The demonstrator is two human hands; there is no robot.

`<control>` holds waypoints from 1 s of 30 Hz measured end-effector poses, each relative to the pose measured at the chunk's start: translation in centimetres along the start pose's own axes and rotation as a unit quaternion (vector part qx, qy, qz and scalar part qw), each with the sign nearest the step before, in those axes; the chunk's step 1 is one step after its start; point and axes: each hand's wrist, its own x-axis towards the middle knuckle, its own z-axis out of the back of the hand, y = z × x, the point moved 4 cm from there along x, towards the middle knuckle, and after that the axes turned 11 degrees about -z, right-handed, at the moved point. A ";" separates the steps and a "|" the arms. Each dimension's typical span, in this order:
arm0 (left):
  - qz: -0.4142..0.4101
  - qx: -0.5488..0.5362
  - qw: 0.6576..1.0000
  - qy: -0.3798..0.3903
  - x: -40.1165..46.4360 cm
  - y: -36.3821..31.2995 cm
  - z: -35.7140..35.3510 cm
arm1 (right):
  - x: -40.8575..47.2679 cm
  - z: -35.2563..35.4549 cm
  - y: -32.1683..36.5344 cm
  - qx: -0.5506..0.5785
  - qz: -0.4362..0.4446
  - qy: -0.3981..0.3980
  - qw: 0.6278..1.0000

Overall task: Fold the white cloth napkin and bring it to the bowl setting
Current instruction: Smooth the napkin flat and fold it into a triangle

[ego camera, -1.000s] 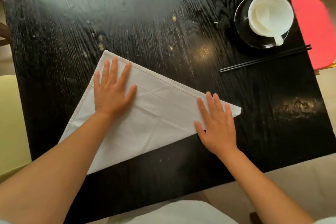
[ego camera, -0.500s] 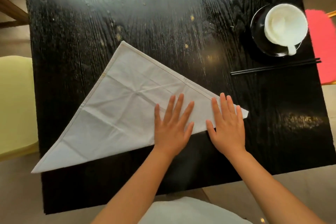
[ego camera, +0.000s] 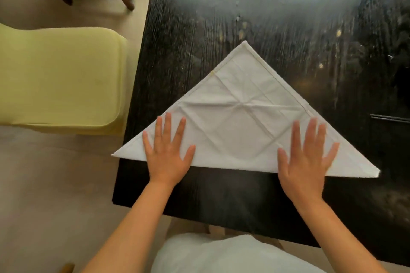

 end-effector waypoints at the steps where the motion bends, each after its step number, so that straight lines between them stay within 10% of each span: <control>1: 0.000 0.000 1.000 -0.003 0.0 0.0 0.0 | -0.4 -0.3 3.9 0.003 0.068 0.000 0.998; 5: -0.003 -0.009 1.000 -0.004 0.0 0.3 0.1 | -1.2 -3.5 14.6 -0.002 0.225 0.043 0.973; 17: 0.124 -0.031 0.992 0.007 -5.1 5.1 -0.6 | -0.6 -6.1 15.9 -0.038 0.235 0.046 0.970; 26: 0.368 -0.151 0.915 -0.071 -3.9 2.9 0.4 | -0.4 -5.9 15.6 -0.016 0.242 0.075 0.967; 30: 0.193 -0.117 0.970 -0.092 -0.7 -3.6 1.9 | 0.2 -4.1 13.6 0.109 0.248 0.114 0.956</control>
